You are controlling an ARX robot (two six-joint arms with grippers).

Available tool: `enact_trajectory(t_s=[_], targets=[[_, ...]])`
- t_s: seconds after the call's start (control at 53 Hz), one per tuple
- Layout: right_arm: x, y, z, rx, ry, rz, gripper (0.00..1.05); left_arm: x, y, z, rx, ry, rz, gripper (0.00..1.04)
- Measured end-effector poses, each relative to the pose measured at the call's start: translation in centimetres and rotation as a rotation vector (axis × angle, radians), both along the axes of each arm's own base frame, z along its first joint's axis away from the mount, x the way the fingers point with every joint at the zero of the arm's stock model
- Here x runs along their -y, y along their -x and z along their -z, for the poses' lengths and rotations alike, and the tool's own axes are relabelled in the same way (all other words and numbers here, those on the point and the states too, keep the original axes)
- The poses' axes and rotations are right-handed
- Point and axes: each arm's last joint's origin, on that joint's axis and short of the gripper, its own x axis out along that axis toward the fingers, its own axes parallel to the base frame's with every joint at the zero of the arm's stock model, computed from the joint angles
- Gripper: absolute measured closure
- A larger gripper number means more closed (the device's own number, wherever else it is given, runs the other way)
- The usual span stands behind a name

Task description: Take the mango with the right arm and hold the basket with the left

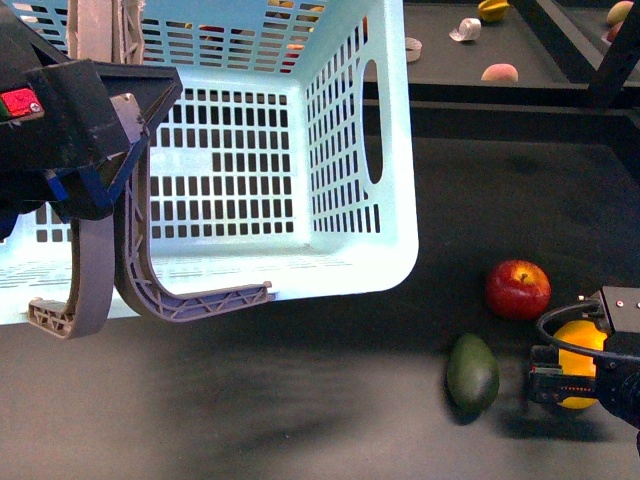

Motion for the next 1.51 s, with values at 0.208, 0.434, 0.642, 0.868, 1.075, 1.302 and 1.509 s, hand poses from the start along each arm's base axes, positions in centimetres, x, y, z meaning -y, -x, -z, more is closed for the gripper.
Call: enact_trajectory(t_s=[0.208,0.434,0.642,0.868,1.075,1.302,1.509], targets=[[0.5,0.0,0.2,-0.012,0.016,0.03,0.3,0.0,0.0,0.0,0.0,0.0,0.0,0.92],[1.0,0.3,0.1,-0.018,0.011,0.047,0.45,0.0,0.0,0.0,0.0,0.0,0.0,0.92],[1.2,0.9,-2.0,0.004,-0.008,0.049,0.46,0.0,0.0,0.0,0.0,0.0,0.0,0.92],[0.9,0.5,-7.3,0.108,-0.025,0.036,0.46,0.0,0.0,0.0,0.0,0.0,0.0,0.92],[-0.7,0.4,-12.6,0.193,-0.082,-0.001,0.46,0.0,0.0,0.0,0.0,0.0,0.0,0.92],[-3.8,0.4,-19.2,0.285,-0.238,-0.073,0.46,0.0,0.0,0.0,0.0,0.0,0.0,0.92],[-8.0,0.6,-25.4,0.387,-0.345,-0.171,0.46,0.0,0.0,0.0,0.0,0.0,0.0,0.92]])
